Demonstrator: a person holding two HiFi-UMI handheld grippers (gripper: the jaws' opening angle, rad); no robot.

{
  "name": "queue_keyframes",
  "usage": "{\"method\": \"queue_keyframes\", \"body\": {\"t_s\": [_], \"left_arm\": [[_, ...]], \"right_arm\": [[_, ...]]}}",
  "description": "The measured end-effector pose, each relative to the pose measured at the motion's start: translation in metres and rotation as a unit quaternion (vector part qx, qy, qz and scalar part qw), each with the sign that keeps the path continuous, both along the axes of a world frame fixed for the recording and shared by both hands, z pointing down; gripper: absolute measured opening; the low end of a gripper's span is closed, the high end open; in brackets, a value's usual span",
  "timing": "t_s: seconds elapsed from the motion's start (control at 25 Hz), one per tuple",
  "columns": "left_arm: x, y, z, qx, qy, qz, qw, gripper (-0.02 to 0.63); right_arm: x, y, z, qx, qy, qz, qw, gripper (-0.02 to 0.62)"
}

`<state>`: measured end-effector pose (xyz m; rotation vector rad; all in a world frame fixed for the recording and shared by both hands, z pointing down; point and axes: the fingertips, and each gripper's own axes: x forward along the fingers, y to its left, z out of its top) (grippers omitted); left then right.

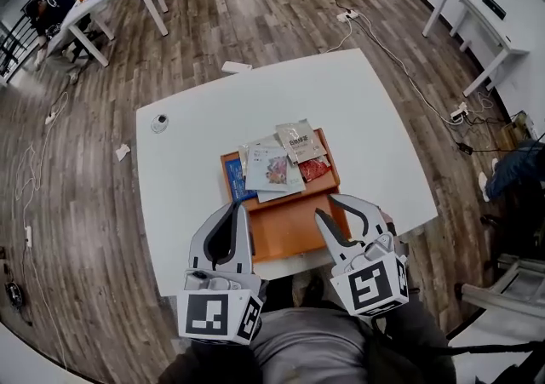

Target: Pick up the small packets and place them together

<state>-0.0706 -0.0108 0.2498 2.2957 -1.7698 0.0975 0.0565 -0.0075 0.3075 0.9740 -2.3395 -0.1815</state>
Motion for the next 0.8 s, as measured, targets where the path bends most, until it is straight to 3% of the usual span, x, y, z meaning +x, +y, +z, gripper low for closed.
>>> {"method": "queue_keyframes", "body": {"t_s": [0.08, 0.2, 0.28, 0.48, 0.8], "left_arm": [[0.005, 0.019, -0.006, 0.005, -0.009, -0.007, 0.9999, 0.000], [0.017, 0.049, -0.015, 0.015, -0.020, -0.010, 0.9996, 0.000], [0.025, 0.060, -0.025, 0.031, -0.028, -0.009, 0.9991, 0.000], [0.033, 0.081, -0.049, 0.063, -0.054, -0.006, 0.9966, 0.000], [0.042, 0.099, -0.061, 0.077, -0.057, 0.006, 0.9954, 0.000]], "right_arm": [[-0.009, 0.019, -0.023, -0.003, -0.076, -0.023, 0.997, 0.005], [-0.018, 0.048, -0.053, -0.039, -0.195, -0.034, 0.979, 0.005], [-0.023, 0.062, -0.070, -0.050, -0.238, -0.042, 0.969, 0.005], [-0.035, 0.088, -0.098, -0.041, -0.279, -0.067, 0.957, 0.005], [-0.029, 0.102, -0.112, -0.038, -0.306, -0.053, 0.950, 0.005]]}}
